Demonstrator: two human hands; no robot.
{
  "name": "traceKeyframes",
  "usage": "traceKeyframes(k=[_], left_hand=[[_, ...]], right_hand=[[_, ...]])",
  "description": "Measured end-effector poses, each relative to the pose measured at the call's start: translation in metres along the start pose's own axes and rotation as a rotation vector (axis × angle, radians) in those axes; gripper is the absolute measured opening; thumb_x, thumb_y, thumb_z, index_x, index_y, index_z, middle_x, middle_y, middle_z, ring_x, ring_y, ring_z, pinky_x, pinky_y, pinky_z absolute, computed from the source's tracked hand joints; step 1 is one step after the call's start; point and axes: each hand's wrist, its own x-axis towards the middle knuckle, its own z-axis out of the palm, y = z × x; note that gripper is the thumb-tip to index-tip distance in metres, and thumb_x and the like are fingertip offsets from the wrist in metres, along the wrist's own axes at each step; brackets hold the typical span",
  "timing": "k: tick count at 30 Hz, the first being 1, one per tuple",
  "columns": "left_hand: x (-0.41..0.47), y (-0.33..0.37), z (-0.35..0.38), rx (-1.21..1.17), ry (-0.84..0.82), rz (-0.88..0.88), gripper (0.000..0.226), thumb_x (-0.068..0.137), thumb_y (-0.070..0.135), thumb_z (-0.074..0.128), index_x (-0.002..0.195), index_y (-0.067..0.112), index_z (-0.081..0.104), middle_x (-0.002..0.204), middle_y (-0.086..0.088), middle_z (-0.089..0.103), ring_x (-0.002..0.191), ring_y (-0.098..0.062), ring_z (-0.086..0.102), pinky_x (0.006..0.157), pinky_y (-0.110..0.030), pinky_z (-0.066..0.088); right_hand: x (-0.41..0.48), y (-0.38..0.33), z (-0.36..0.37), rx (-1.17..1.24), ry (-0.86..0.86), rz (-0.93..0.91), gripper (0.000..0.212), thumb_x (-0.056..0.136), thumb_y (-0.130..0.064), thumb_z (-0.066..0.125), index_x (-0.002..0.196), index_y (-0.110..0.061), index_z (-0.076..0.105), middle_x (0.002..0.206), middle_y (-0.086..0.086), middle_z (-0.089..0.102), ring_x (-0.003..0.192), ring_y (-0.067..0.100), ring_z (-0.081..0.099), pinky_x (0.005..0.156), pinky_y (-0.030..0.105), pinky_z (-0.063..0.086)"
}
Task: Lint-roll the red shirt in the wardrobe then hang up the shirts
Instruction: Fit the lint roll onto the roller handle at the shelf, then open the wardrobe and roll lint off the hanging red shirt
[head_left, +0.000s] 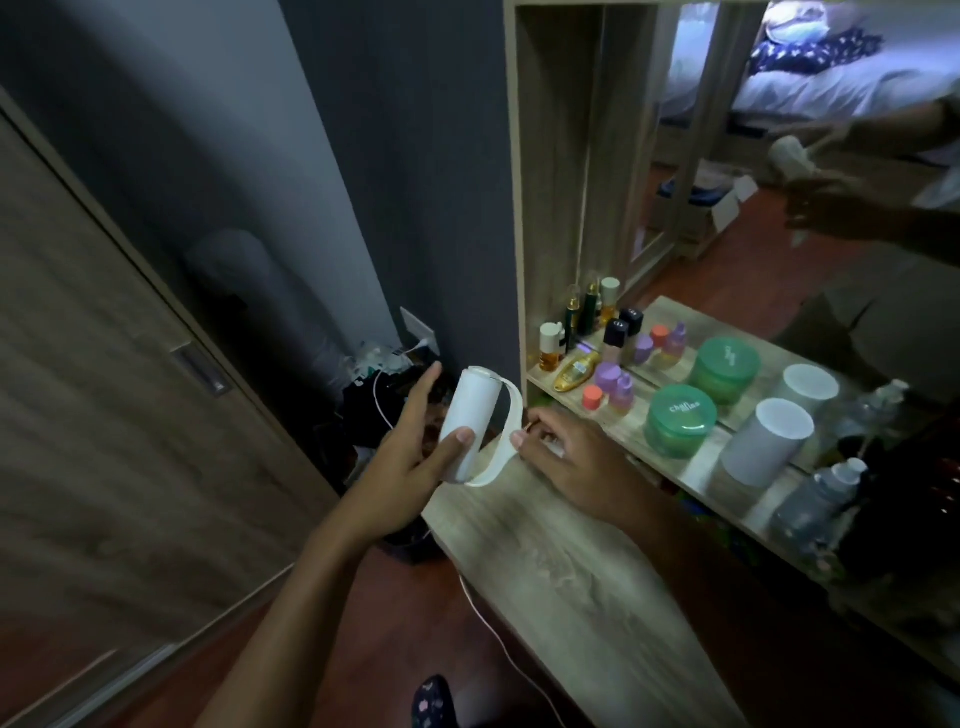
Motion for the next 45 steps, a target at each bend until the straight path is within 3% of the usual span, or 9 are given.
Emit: traceKeyframes(k=[3, 6, 15, 22, 26, 31, 35, 39, 45], left_hand=[[-0.001, -0.006, -0.019, -0.033, 0.094, -0.018, 0.070, 0.098, 0.041, 0.059, 0.156, 0.044, 0.019, 0.125, 0.007, 0.065, 0.106, -0.008, 0.069, 0.086, -0.030, 0.057], [-0.004, -0.015, -0.042, -0.058, 0.183, -0.016, 0.058, 0.099, 0.039, 0.059, 0.150, 0.041, 0.032, 0.115, 0.008, 0.068, 0.098, -0.007, 0.071, 0.083, -0.033, 0.056], [-0.011, -0.050, -0.156, 0.108, 0.397, 0.033, 0.064, 0.087, 0.028, 0.078, 0.137, 0.037, 0.041, 0.109, 0.006, 0.067, 0.099, -0.005, 0.065, 0.081, -0.022, 0.054], [-0.004, -0.101, -0.262, 0.001, 0.474, -0.068, 0.042, 0.091, 0.046, 0.058, 0.128, 0.027, 0.056, 0.099, 0.005, 0.067, 0.088, -0.005, 0.062, 0.082, -0.030, 0.051], [0.007, -0.137, -0.312, -0.121, 0.476, -0.087, 0.044, 0.087, 0.040, 0.070, 0.124, 0.017, 0.060, 0.089, 0.008, 0.066, 0.080, -0.007, 0.061, 0.078, -0.028, 0.051], [0.024, -0.184, -0.350, -0.020, 0.436, -0.094, 0.045, 0.083, 0.031, 0.081, 0.122, 0.018, 0.061, 0.095, 0.003, 0.068, 0.083, -0.002, 0.062, 0.074, -0.014, 0.049], [0.056, -0.229, -0.369, -0.001, 0.458, -0.173, 0.045, 0.078, 0.043, 0.078, 0.110, 0.014, 0.066, 0.089, -0.004, 0.070, 0.076, -0.007, 0.062, 0.074, -0.021, 0.052], [0.093, -0.275, -0.392, 0.140, 0.554, -0.300, 0.018, 0.091, 0.022, 0.073, 0.093, 0.005, 0.068, 0.077, -0.008, 0.068, 0.062, -0.009, 0.057, 0.063, -0.018, 0.044], [0.139, -0.351, -0.411, 0.478, 0.529, -0.611, 0.037, 0.096, 0.041, 0.061, 0.068, 0.017, 0.061, 0.069, -0.011, 0.068, 0.074, -0.029, 0.067, 0.063, -0.030, 0.039]], right_hand=[[0.010, -0.010, 0.019, 0.039, -0.043, -0.017, 0.037, 0.098, -0.057, 0.045, 0.098, -0.023, 0.060, 0.083, 0.001, 0.067, 0.078, 0.017, 0.067, 0.072, 0.049, 0.053], [0.025, -0.027, 0.041, 0.099, -0.044, -0.041, 0.023, 0.102, -0.045, 0.048, 0.097, -0.024, 0.057, 0.080, 0.000, 0.065, 0.075, 0.015, 0.065, 0.069, 0.044, 0.053], [0.096, -0.095, 0.141, 0.148, -0.085, -0.054, 0.026, 0.102, -0.047, 0.045, 0.094, -0.024, 0.053, 0.075, 0.004, 0.062, 0.063, 0.016, 0.059, 0.066, 0.046, 0.052], [0.162, -0.148, 0.228, 0.217, -0.109, -0.030, 0.022, 0.104, -0.037, 0.046, 0.088, -0.024, 0.053, 0.068, -0.006, 0.059, 0.060, 0.000, 0.056, 0.062, 0.023, 0.045], [0.197, -0.161, 0.274, 0.238, -0.103, 0.016, 0.024, 0.105, -0.034, 0.046, 0.090, -0.018, 0.056, 0.065, -0.007, 0.057, 0.054, 0.003, 0.050, 0.056, 0.023, 0.042], [0.231, -0.162, 0.317, 0.229, -0.128, 0.120, 0.027, 0.104, -0.037, 0.045, 0.096, -0.014, 0.057, 0.071, -0.005, 0.059, 0.056, 0.004, 0.052, 0.058, 0.024, 0.043], [0.267, -0.149, 0.345, 0.195, -0.131, 0.196, 0.024, 0.104, -0.037, 0.046, 0.102, -0.016, 0.059, 0.077, -0.004, 0.063, 0.061, 0.006, 0.055, 0.061, 0.027, 0.042], [0.307, -0.125, 0.368, 0.190, -0.138, 0.275, 0.020, 0.103, -0.038, 0.047, 0.099, -0.020, 0.057, 0.077, -0.004, 0.063, 0.062, 0.010, 0.056, 0.064, 0.031, 0.043], [0.358, -0.101, 0.382, 0.176, -0.166, 0.310, 0.019, 0.103, -0.035, 0.049, 0.094, -0.020, 0.057, 0.077, -0.001, 0.065, 0.062, 0.014, 0.059, 0.064, 0.030, 0.046]])
